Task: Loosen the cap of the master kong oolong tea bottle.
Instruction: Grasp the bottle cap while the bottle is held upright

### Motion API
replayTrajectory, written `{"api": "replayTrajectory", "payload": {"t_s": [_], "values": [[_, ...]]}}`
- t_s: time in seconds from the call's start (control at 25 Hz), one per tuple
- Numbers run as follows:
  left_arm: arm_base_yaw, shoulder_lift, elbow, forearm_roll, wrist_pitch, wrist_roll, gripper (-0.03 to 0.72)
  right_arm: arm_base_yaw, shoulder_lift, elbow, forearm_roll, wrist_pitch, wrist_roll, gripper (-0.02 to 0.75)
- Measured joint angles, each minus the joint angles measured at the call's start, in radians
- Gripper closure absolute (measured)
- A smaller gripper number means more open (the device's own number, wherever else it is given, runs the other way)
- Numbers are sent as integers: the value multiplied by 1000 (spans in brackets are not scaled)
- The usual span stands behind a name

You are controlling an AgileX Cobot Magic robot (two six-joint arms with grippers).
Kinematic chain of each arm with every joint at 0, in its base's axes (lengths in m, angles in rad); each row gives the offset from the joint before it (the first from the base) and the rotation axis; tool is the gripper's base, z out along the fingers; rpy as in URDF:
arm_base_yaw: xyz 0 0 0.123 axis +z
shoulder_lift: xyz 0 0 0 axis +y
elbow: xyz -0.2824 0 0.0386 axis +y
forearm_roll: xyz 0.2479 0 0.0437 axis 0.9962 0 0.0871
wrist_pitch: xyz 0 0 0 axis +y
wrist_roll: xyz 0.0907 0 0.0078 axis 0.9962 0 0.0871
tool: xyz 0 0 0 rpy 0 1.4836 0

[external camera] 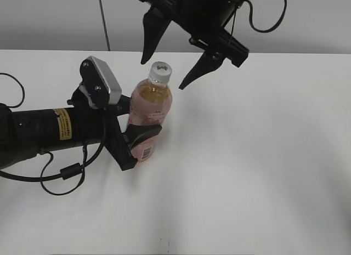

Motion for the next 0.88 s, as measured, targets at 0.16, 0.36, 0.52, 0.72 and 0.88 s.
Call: {"api": "replayTrajectory", "payload": {"t_s": [0.16, 0.36, 0.52, 0.72, 0.88], "values": [[0, 0, 0, 0, 1, 0, 302, 3, 7, 0, 2, -26, 1, 214], [0, 0, 0, 0, 1, 0, 302, 3, 33, -13, 20, -55, 1, 224], [0, 0, 0, 0, 0, 0, 302, 3, 44, -13, 19, -70, 1, 279], [0, 0, 0, -6, 1, -4, 302, 3, 44, -13, 11, -71, 0, 414], [0, 0, 0, -8, 2, -4, 302, 3, 44, -15, 8, -70, -28, 454]]}}
